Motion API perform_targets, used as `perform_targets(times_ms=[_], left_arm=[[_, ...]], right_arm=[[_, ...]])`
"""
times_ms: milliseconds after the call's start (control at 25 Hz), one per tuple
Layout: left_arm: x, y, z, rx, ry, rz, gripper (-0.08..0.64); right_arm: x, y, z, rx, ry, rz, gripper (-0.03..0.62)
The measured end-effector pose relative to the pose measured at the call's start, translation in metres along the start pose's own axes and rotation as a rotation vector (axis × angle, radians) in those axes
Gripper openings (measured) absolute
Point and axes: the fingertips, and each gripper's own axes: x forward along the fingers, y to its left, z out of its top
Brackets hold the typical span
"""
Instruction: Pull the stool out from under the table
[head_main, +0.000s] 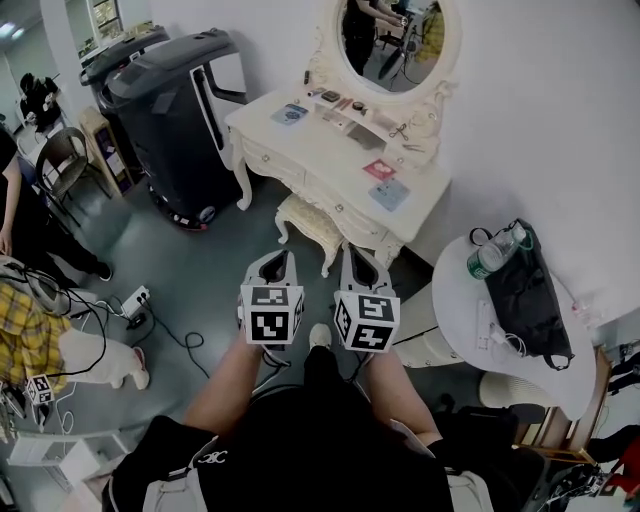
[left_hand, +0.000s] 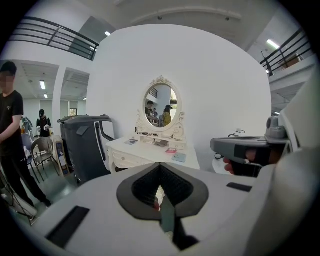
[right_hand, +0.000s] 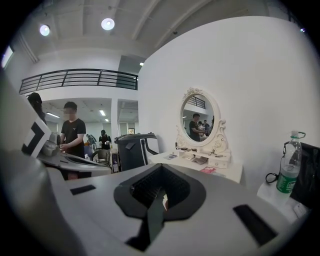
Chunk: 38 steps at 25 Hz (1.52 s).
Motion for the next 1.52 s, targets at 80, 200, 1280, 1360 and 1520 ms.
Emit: perform_targets(times_ms=[80,200,1280,1360,1520], left_arm=[[0.013,0.005,0.005,0.012,0.006,0.006,0.000],[0.032,0.014,0.017,0.025,0.006,0.016,0.000],[0.244,0.061,0.081,-0.028,0.091,0.160,0.000],[0.247,0.066,0.078,-0.043,0.106,0.174,0.000],[0.251,0.078,0.070,-0.061,0.138,0.203,0.000]], right_arm=[[0.017,-0.003,0.002,0.013,0.000,0.011,0.006],[0.043,-0.008,0.007,0.037,-0.001,0.028,0.006],[0.256,-0.096,0.033,0.027,0.070,0.182,0.006],[0.264,-0.092,0.032,0.017,0.079,0.202,0.006],[0.277,-0.086,0.026,-0.001,0.104,0.232,0.006]])
